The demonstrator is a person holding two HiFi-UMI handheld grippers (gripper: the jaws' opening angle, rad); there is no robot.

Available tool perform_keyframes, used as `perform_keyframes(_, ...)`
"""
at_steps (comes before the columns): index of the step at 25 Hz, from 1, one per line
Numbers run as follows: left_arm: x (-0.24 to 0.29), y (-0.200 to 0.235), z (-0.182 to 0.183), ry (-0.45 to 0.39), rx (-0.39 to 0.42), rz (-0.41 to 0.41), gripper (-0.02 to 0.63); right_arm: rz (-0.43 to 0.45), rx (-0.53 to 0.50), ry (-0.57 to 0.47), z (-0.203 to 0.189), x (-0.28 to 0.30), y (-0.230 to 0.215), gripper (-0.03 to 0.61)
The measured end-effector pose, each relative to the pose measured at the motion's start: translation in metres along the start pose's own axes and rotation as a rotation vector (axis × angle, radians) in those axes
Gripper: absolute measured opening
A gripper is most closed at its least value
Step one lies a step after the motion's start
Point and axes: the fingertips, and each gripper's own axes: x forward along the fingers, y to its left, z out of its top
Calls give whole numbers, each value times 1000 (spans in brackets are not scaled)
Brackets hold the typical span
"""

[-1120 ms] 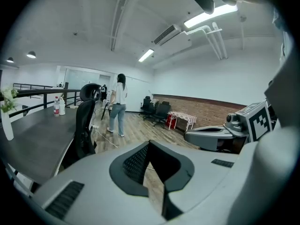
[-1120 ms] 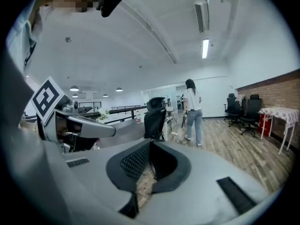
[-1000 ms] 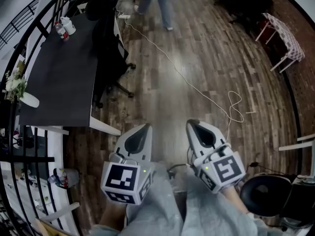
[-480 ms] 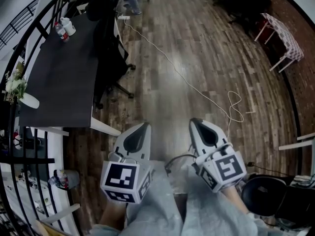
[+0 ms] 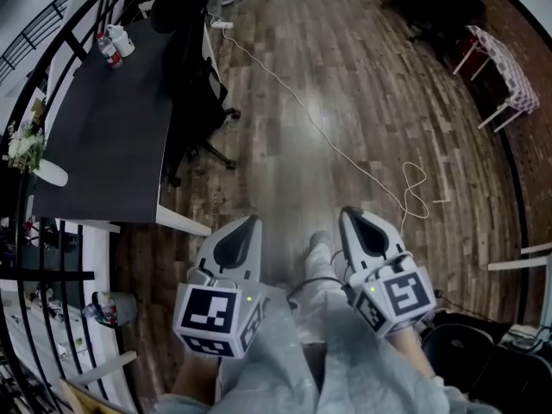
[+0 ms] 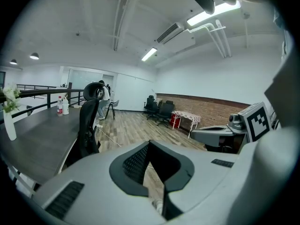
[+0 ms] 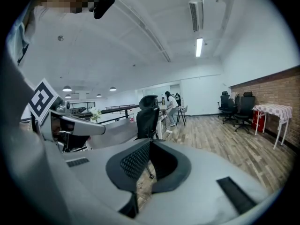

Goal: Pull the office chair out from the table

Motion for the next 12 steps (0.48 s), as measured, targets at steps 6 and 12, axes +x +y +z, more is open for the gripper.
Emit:
perform_keyframes(6, 34, -3, 14, 1, -4, 21, 9, 26, 8, 4, 5, 24, -33, 3)
perform_keyframes(12, 88, -10, 39, -8, -31, 34, 9, 48, 1, 0, 23, 54, -86, 3)
